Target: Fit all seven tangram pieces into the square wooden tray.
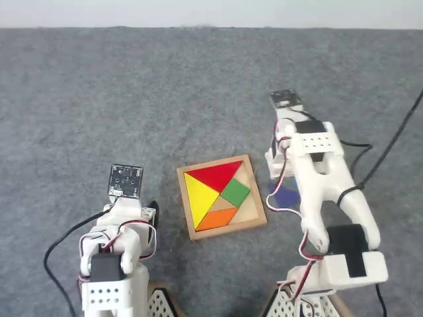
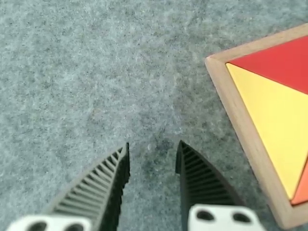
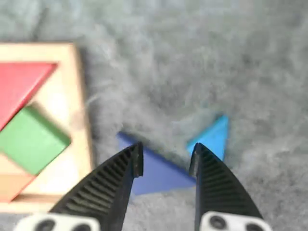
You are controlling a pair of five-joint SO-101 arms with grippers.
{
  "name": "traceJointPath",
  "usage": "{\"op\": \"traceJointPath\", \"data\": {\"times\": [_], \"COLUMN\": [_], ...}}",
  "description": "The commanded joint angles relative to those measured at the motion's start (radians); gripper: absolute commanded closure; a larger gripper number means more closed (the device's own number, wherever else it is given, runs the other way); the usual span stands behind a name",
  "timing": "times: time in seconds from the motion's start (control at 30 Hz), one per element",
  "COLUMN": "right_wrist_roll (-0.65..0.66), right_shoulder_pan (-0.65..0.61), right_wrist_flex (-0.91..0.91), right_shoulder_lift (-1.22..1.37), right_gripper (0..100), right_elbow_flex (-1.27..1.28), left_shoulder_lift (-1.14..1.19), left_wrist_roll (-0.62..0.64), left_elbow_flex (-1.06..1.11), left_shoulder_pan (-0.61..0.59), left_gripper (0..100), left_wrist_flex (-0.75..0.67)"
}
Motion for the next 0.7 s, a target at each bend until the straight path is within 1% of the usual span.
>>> {"op": "traceJointPath", "data": {"times": [0.0,0.1,0.2,0.5,0.67], "right_wrist_roll": [0.005,0.014,0.054,0.061,0.061], "right_shoulder_pan": [0.030,0.079,0.099,0.174,0.174], "right_wrist_flex": [0.050,0.038,-0.007,-0.054,-0.059], "right_shoulder_lift": [-0.064,-0.062,-0.036,0.125,0.174], "right_gripper": [81.0,77.1,78.3,78.6,78.6], "right_elbow_flex": [-0.015,0.009,0.037,-0.023,-0.044], "left_shoulder_lift": [-0.028,-0.028,-0.028,-0.028,-0.028], "left_wrist_roll": [-0.006,-0.006,-0.006,-0.006,-0.006], "left_elbow_flex": [-0.008,-0.008,-0.008,-0.008,-0.008], "left_shoulder_pan": [0.002,0.002,0.002,0.002,0.002], "left_gripper": [85,85,85,85,85], "left_wrist_flex": [0.009,0.009,0.009,0.009,0.009]}}
